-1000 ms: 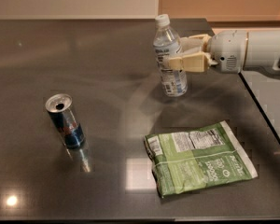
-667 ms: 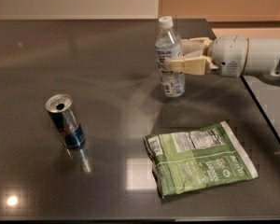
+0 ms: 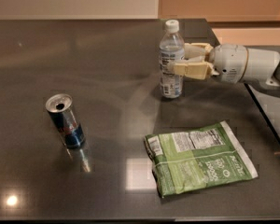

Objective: Place blue plastic bottle upright

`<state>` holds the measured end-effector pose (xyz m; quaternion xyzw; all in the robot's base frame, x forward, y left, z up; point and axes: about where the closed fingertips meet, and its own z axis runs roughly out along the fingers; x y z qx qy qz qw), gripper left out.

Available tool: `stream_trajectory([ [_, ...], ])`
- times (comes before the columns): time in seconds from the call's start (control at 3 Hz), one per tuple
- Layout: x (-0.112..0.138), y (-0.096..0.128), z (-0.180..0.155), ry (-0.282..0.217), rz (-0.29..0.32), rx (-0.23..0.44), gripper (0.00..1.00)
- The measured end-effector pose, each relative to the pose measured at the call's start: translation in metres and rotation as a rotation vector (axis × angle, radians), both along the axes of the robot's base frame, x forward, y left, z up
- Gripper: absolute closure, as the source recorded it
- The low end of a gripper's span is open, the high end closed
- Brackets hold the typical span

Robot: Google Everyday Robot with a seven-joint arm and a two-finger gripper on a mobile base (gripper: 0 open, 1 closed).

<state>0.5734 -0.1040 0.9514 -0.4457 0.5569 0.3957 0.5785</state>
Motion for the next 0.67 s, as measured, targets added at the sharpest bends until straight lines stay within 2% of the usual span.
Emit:
stream_trajectory([
  [0.33, 0.0003, -0.0037, -0.0051, -0.012, 0.02, 0.044, 1.0],
  [0.67, 0.0003, -0.0063, -0.0093, -0.014, 0.026, 0.065, 0.82],
])
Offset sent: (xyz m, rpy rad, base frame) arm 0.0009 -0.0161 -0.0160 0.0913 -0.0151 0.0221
